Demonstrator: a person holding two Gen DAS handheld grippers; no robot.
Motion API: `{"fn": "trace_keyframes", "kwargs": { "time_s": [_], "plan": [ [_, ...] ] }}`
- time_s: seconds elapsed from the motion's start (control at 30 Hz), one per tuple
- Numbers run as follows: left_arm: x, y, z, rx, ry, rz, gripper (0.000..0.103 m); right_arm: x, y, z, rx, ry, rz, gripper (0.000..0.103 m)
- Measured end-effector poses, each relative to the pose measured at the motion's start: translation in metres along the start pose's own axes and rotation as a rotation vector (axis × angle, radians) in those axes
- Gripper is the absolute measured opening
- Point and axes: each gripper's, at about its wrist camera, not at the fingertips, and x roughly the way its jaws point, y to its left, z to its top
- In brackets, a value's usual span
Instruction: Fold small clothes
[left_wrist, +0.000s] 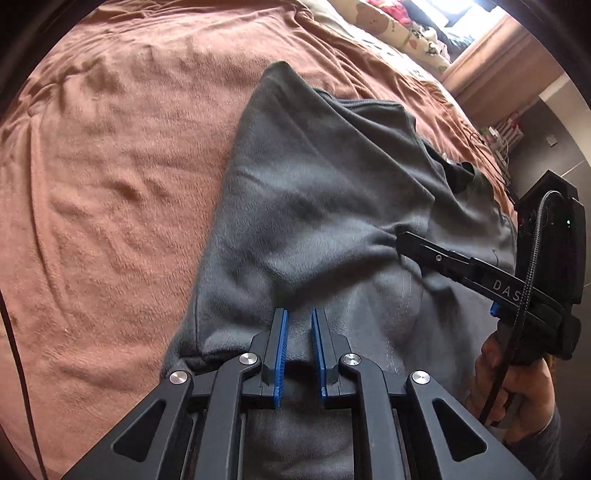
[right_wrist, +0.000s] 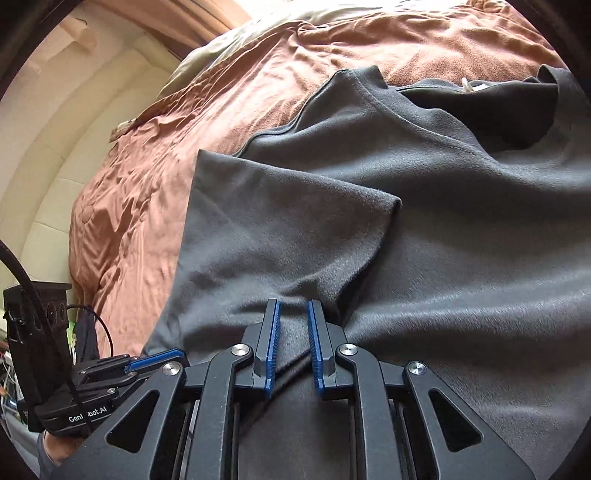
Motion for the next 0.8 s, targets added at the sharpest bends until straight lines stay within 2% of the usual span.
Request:
{"fn": "trace_keyframes", "kwargs": {
  "time_s": [0.13,0.27,0.33,0.37,0.4,0.57,0.73,0.8],
  "plan": [
    [-0.006,-0.003,-0.011,-0.024,-0.008,-0.008,0.014,-0.018,0.012,-0.008,-0.024,0.009,-0.028,0.012],
    [-0.015,-0.004,-0.018,-0.063,-0.030,-0.004,0.014,-0.032,0.015,-0.019,0.003,0.023,0.036,0.013],
    [-0.025,-0.001,-0.021,-0.085,-0.058,0.004,0.014,-0.036,0.015,-0.026,0.033,0.029,0.081,0.034],
    [-0.030,0.001,-0.023,-0.093,-0.072,0.011,0.014,-0.036,0.016,-0.029,0.044,0.037,0.091,0.064],
    [-0.034,0.004,-0.024,-0.105,-0.084,0.018,0.015,-0.037,0.017,-0.033,0.054,0.037,0.105,0.078],
    [-0.046,0.028,-0.029,-0.180,-0.113,0.038,0.015,-0.021,0.017,-0.039,0.113,0.072,0.146,0.077],
    [-0.043,0.038,-0.030,-0.183,-0.113,0.052,0.015,-0.006,0.032,-0.035,0.092,0.071,0.085,0.077],
    [-0.041,0.039,-0.031,-0.178,-0.113,0.052,0.015,-0.002,0.038,-0.033,0.079,0.065,0.048,0.068]
  ]
}}
